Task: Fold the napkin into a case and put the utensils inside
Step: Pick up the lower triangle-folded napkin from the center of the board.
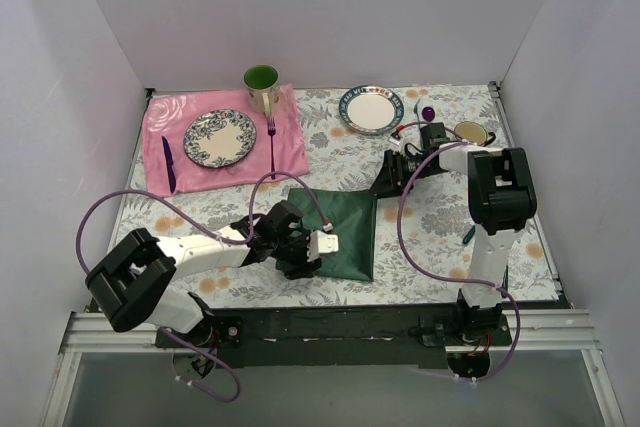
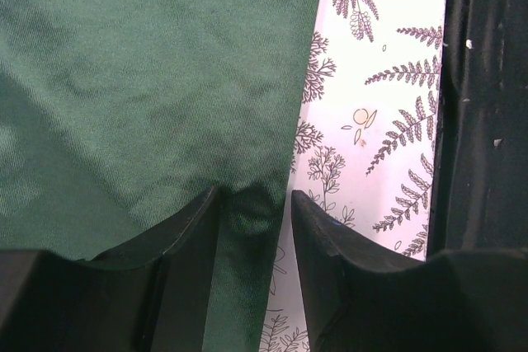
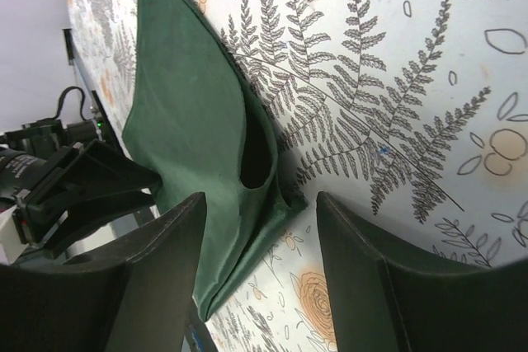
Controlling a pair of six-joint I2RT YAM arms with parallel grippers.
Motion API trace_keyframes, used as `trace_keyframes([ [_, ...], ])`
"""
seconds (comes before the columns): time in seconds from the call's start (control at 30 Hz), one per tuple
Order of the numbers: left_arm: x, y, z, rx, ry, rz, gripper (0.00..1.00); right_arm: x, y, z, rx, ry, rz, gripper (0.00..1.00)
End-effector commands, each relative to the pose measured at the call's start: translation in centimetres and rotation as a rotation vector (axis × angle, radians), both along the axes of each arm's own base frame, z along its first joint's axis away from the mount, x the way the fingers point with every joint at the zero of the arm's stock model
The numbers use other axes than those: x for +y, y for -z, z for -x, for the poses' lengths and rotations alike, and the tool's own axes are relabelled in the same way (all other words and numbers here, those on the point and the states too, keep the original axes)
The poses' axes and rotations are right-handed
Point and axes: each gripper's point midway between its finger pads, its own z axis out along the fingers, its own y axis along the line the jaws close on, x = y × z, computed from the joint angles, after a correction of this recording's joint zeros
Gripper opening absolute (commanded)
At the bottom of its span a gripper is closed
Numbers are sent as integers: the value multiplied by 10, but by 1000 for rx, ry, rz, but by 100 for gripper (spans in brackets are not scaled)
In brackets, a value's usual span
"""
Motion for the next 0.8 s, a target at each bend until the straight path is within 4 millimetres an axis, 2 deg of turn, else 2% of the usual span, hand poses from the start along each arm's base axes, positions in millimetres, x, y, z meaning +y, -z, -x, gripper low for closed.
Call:
trace_keyframes([
  [0.0,-2,-5,-1,-13,29,9,40,3,15,6,62,-16,18,63],
  [0.2,-2,-5,-1,-17,31,9,40,7,17,7,58,-37,31,44],
  [0.23,-2,-6,-1,-20,29,11,40,7,17,7,50,-40,32,35],
  [0.3,-3,-11,-2,-22,19,22,40,6,18,8,40,-42,41,28],
  [0.33,-3,-14,-2,-22,14,27,40,5,17,7,32,-45,42,19],
  [0.37,-3,-16,-2,-18,8,29,42,6,16,7,30,-46,45,15],
  [0.43,-7,-34,-5,-10,-29,75,46,5,14,7,-2,-70,47,6],
  [0.47,-9,-43,1,23,-18,104,48,4,13,6,-26,-83,46,3],
  [0.53,-10,-72,-8,57,-94,183,54,4,10,6,-64,-100,47,1],
  [0.57,-11,-84,-6,93,-92,223,55,4,8,6,-81,-112,46,1],
  [0.67,-4,-116,-25,137,-185,302,60,9,-5,5,-183,-163,23,1],
  [0.77,8,-130,-56,146,-291,325,65,17,-16,12,-282,-234,19,1],
])
